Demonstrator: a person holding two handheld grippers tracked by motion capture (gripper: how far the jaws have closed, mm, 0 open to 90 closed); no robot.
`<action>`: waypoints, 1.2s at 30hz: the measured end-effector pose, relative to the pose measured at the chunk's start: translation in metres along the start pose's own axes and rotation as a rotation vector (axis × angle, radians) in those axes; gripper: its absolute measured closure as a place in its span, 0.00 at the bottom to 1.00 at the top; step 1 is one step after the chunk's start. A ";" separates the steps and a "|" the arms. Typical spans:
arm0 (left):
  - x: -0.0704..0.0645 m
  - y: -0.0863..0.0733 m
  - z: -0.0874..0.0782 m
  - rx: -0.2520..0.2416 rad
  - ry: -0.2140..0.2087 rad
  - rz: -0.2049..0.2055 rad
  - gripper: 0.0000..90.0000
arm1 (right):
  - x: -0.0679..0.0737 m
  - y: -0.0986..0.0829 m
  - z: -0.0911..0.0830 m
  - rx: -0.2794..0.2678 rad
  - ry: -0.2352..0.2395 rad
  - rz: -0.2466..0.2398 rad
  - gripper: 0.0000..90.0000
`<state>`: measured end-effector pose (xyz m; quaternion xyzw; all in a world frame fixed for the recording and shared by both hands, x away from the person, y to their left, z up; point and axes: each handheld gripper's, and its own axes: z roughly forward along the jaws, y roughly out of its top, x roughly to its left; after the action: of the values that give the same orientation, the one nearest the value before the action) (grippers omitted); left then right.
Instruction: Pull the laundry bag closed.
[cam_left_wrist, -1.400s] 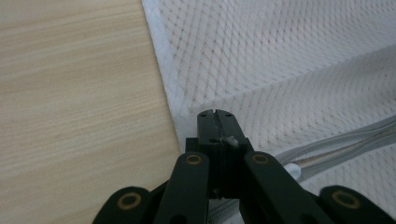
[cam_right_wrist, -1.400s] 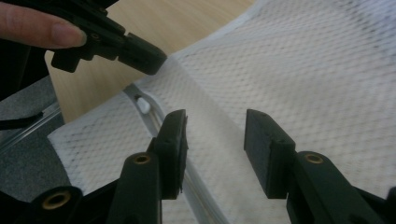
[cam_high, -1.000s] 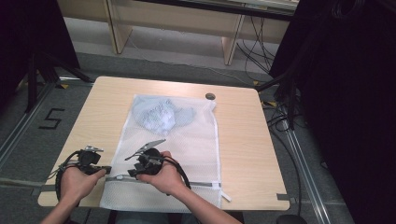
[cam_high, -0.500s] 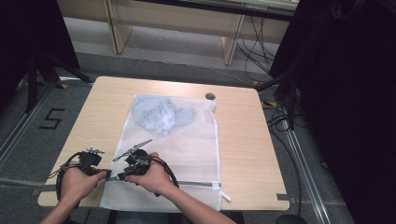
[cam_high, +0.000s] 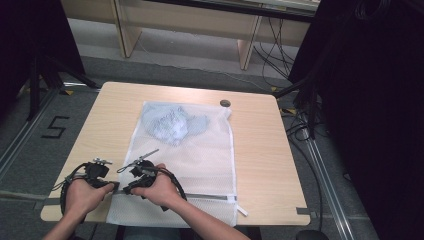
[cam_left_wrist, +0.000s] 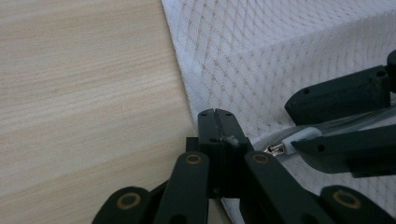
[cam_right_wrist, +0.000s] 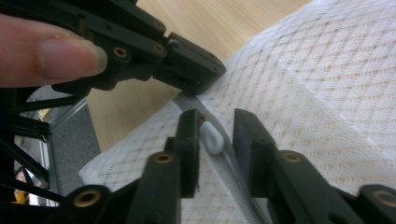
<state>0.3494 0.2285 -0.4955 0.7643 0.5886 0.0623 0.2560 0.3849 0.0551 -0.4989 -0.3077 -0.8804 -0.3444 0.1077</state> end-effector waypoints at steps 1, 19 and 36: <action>0.000 0.000 0.001 -0.016 0.000 -0.001 0.99 | 0.002 0.000 0.000 0.010 -0.001 0.008 0.86; -0.007 0.001 0.000 0.005 0.058 0.123 1.00 | 0.005 -0.001 -0.003 0.036 -0.033 0.013 0.97; -0.007 0.000 0.001 -0.014 0.055 0.145 1.00 | 0.005 -0.008 -0.013 0.036 -0.040 0.068 0.97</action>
<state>0.3476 0.2215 -0.4951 0.8012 0.5379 0.1056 0.2399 0.3755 0.0440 -0.4916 -0.3422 -0.8775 -0.3185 0.1071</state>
